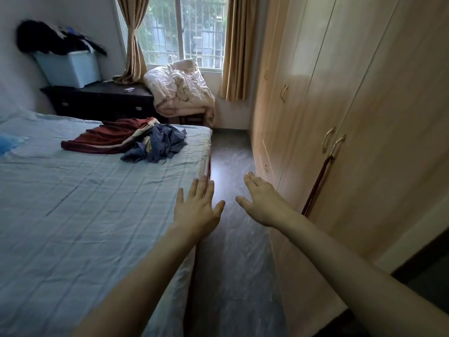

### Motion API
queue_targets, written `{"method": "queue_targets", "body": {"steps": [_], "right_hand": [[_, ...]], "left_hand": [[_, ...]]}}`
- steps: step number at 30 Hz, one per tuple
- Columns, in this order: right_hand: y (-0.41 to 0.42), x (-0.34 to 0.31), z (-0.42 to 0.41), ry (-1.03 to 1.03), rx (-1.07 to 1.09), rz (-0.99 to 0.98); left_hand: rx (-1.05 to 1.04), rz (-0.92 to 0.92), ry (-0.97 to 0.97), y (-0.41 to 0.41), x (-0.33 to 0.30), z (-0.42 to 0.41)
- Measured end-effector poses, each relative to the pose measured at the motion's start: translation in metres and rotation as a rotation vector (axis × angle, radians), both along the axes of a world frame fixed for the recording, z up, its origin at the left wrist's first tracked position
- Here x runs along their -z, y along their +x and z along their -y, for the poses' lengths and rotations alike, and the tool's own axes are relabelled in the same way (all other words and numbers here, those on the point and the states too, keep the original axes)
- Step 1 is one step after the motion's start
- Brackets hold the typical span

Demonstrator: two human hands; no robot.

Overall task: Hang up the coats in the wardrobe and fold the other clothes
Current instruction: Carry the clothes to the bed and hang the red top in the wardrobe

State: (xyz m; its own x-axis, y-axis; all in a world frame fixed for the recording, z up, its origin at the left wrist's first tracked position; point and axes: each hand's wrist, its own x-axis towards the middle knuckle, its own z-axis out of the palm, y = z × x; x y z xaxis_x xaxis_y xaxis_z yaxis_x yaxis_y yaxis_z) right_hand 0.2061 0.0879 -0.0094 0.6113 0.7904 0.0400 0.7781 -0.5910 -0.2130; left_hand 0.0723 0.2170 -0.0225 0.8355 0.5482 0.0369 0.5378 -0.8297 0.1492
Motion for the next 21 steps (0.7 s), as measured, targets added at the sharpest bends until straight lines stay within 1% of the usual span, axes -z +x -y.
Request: {"method": "queue_targets", "body": {"steps": [3,9,15,21], "right_hand": [[0.015,0.01,-0.014,0.029,0.002,-0.014],[0.071,0.026,-0.038,-0.028,0.043,0.02],[0.137,0.032,-0.067,-0.018,0.093,0.012],[0.204,0.039,-0.083,0.004,0.094,0.07]], "left_hand": [[-0.009,-0.023,-0.005,0.017,0.008,-0.015],[-0.024,-0.033,0.011,0.067,0.017,-0.042],[-0.026,-0.061,-0.002,0.142,0.018,-0.062],[-0.042,-0.033,0.019,0.215,0.01,-0.077]]}}
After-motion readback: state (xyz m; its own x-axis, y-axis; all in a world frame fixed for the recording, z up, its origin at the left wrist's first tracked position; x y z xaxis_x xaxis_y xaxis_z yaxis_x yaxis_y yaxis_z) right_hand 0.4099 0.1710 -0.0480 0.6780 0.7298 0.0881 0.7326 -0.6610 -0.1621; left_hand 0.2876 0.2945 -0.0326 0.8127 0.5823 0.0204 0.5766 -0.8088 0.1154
